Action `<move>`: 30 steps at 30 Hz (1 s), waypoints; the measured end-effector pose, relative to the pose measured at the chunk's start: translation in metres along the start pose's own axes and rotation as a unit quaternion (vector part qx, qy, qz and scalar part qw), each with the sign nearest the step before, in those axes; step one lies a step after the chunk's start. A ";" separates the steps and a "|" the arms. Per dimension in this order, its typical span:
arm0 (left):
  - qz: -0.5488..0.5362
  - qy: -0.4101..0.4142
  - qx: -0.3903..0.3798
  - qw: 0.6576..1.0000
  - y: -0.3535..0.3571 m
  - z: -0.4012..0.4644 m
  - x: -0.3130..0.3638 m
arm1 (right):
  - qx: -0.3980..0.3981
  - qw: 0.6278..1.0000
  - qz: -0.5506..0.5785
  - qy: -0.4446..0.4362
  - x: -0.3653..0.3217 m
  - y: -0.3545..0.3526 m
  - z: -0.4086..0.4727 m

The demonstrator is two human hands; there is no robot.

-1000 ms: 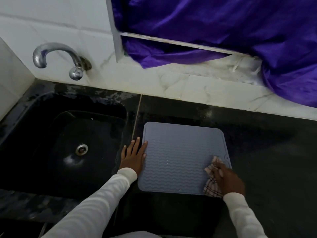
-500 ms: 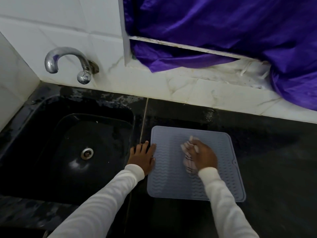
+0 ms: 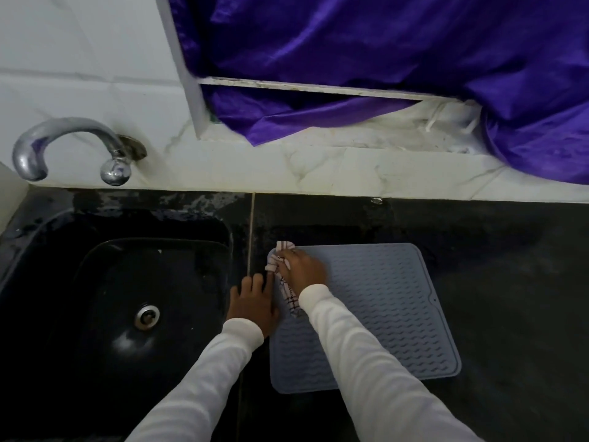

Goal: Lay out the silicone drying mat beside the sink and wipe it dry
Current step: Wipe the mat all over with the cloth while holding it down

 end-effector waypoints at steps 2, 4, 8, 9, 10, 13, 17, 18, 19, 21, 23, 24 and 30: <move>-0.002 -0.008 0.007 1.000 0.001 -0.001 0.001 | -0.007 1.000 -0.016 -0.006 0.007 -0.008 0.002; -0.003 -0.015 0.011 1.000 0.000 -0.001 0.004 | -0.014 1.000 -0.018 0.007 0.022 -0.018 0.002; 0.000 -0.035 0.002 0.999 -0.003 -0.001 0.009 | -0.011 0.999 -0.007 0.043 0.069 -0.036 -0.001; 0.002 -0.042 0.001 0.999 -0.003 -0.002 0.011 | -0.004 0.999 -0.002 0.054 0.084 -0.040 -0.003; 0.002 -0.049 -0.004 0.999 -0.002 -0.002 0.012 | 0.003 0.998 0.002 0.065 0.099 -0.045 -0.005; -0.002 -0.063 -0.011 0.998 -0.003 -0.002 0.014 | 0.014 0.995 -0.003 0.101 0.145 -0.062 -0.013; 0.008 -0.084 -0.009 0.996 -0.004 -0.003 0.017 | 0.039 0.986 0.021 0.159 0.213 -0.088 -0.027; 0.007 -0.088 -0.007 0.996 -0.004 -0.004 0.018 | 0.051 0.984 0.029 0.168 0.227 -0.094 -0.031; 0.003 -0.090 -0.005 0.996 -0.004 -0.004 0.020 | 0.060 0.982 0.034 0.178 0.240 -0.100 -0.034; -0.004 -0.093 -0.003 0.996 -0.003 -0.004 0.020 | 0.068 0.977 0.040 0.198 0.258 -0.109 -0.039; -0.006 -0.099 -0.001 0.995 -0.003 -0.005 0.021 | 0.073 0.972 0.048 0.217 0.273 -0.116 -0.043; -0.007 -0.102 0.001 0.995 -0.003 -0.005 0.022 | 0.078 0.970 0.054 0.225 0.280 -0.117 -0.046; -0.011 -0.114 0.018 0.993 -0.001 -0.006 0.022 | 0.103 0.958 0.093 0.249 0.291 -0.120 -0.054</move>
Point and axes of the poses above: each hand's wrist, its own z-axis towards the middle knuckle, its own y-axis out of the palm, x = y × z, the point moved 6 cm from there along z, towards the middle knuckle, and after that the axes turned 7 degrees about -x, right-handed, at the moved point
